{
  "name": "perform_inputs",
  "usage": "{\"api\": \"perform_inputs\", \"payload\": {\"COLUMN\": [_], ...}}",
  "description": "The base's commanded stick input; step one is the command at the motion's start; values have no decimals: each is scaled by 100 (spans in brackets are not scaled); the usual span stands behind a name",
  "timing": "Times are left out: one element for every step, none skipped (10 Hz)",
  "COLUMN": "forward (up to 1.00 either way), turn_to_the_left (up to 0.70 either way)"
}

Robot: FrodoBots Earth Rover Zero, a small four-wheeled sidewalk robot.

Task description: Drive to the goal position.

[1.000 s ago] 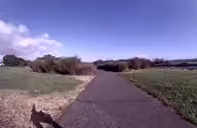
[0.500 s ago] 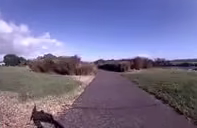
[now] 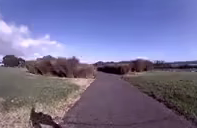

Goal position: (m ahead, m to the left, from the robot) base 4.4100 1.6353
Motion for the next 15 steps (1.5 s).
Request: {"api": "perform_inputs", "payload": {"forward": [70, 70, 70, 70, 70, 70, 70, 70, 70, 70, 70, 70, 70, 70, 70], "turn_to_the_left": [0, 0, 0, 0, 0, 0, 0, 0, 0, 0, 0, 0, 0, 0, 0]}}
